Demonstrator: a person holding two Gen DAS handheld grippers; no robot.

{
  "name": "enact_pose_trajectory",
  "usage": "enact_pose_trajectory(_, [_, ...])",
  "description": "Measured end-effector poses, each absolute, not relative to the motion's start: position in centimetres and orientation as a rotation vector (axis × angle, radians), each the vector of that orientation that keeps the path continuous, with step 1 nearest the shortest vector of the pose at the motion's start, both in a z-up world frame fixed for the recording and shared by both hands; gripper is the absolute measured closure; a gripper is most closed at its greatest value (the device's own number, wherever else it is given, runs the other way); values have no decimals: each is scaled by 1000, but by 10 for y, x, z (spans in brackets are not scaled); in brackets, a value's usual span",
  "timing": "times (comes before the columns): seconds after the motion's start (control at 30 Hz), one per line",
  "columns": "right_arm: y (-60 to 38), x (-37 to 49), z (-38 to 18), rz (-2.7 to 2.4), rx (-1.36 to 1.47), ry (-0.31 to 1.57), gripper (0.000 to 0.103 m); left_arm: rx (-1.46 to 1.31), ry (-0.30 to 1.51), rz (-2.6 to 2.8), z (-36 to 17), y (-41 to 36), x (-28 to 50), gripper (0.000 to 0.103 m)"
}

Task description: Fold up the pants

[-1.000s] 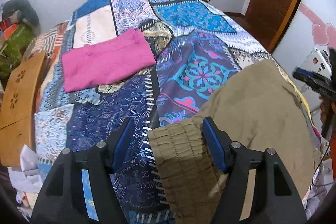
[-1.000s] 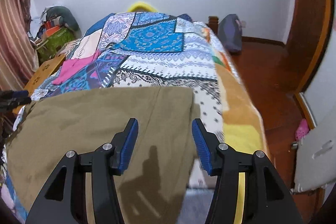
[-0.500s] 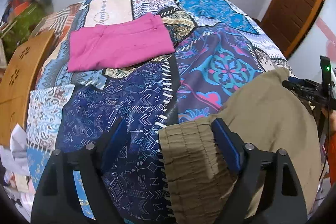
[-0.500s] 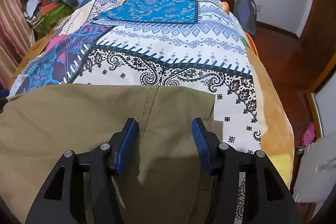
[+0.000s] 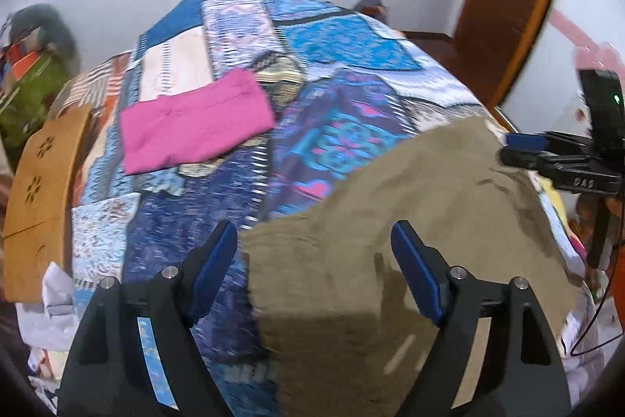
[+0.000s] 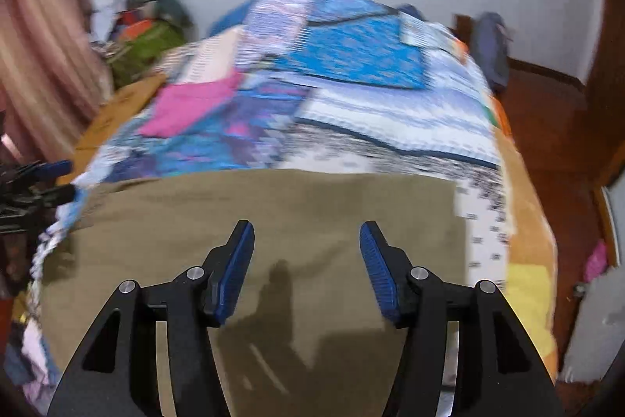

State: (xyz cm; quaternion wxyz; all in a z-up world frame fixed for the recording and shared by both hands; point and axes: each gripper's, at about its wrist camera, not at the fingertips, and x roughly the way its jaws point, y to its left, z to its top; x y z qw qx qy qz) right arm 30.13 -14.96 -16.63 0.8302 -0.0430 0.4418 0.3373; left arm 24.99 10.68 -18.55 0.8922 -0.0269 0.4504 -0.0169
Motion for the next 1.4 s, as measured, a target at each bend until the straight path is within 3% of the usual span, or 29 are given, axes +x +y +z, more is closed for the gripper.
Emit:
enact_pose_trajectory(0.23, [-101, 262, -203, 823, -176, 1066, 50, -16, 1047, -52, -222, 87, 248, 21])
enact_pose_trajectory(0.53, [-158, 221, -206, 740, -172, 1026, 50, -103, 1050, -38, -238, 104, 214, 18])
enact_pose_trajectory(0.93, [-186, 199, -200, 647, -143, 1052, 46, -94, 965, 17, -188, 107, 162, 18])
enact_pose_trajectory(1.1, [-187, 193, -185, 630, -163, 1009, 46, -249, 942, -29, -172, 116, 141, 18])
enact_pose_trajectory(1.4, [-154, 176, -156, 688, -157, 847, 45, -340, 1055, -87, -211, 92, 125, 18])
